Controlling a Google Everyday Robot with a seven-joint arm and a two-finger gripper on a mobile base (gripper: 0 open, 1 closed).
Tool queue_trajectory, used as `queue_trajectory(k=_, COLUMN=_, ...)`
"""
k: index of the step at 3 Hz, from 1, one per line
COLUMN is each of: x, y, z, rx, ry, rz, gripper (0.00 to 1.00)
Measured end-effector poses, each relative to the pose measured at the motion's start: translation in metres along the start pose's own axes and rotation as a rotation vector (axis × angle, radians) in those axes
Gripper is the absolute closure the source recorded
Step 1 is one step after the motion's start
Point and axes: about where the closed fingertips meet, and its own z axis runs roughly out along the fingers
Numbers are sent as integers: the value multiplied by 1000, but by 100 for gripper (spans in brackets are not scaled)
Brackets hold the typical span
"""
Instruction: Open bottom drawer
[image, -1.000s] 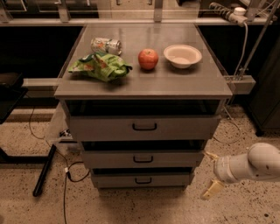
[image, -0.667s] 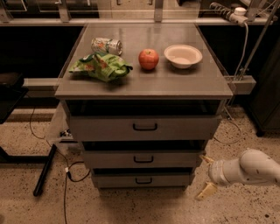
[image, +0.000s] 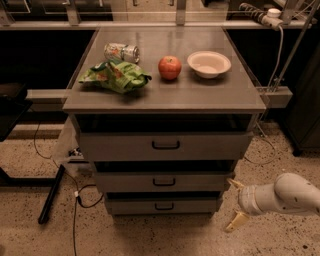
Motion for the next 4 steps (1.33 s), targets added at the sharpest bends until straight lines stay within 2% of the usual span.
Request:
queue_trajectory(k=1, x=10, y=5, z=19, rx=9, ry=-30, rz=-60, gripper=0)
queue_trajectory(k=2, x=34, y=15, z=55, rx=24, ry=-99, rz=-124, gripper=0)
queue_trajectory(k=3, x=58, y=23, z=84, rx=55, ry=-141, rz=-174, gripper=0)
queue_trajectory(k=4, x=85, y=23, z=121, rx=94, ry=-123, rz=-168, gripper=0)
